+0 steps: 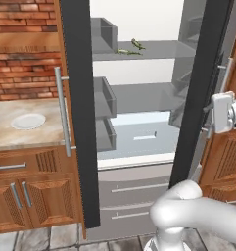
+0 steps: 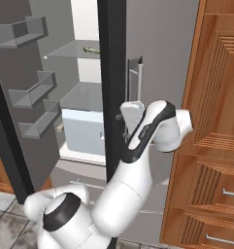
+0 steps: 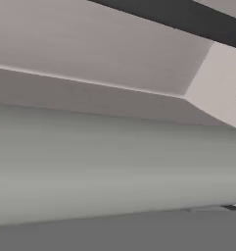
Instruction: Place the fish on the counter behind the older fish on the same shelf of the fridge to maintain FIFO order. Close the fridge door when finished.
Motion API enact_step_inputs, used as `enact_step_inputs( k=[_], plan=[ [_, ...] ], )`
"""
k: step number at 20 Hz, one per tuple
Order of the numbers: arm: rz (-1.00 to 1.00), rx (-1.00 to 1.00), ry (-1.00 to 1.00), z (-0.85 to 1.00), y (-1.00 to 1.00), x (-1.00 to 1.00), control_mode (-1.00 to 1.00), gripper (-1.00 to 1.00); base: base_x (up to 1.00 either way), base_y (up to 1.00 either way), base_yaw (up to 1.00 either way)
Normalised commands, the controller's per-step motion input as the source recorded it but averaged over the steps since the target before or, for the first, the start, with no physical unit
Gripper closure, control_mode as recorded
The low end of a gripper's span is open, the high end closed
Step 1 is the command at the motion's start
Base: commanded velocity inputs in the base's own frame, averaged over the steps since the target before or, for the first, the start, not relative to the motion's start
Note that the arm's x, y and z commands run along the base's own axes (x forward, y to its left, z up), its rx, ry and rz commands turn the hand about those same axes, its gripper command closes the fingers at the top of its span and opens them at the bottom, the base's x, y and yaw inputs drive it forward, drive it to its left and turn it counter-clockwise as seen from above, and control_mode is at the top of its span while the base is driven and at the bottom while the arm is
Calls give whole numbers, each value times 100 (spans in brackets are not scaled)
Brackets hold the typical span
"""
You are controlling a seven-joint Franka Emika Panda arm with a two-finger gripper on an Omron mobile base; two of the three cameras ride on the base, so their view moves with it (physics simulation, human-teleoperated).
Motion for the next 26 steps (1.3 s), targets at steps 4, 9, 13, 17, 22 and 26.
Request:
enact_step_inputs(
  k=[4,9,13,17,22,26],
  plan=[
    [-25,-10,2,31,26,35,-100,-100,0,0,0],
    [-30,-8,10,29,2,58,-100,-100,0,0,0],
    [-31,-9,8,23,2,56,-100,-100,0,0,0],
    [-31,-10,8,16,8,58,-100,-100,0,0,0],
    [-29,-13,4,14,9,66,-100,-100,0,0,0],
    [-21,-25,-8,1,23,72,-100,-100,0,0,0]
  ],
)
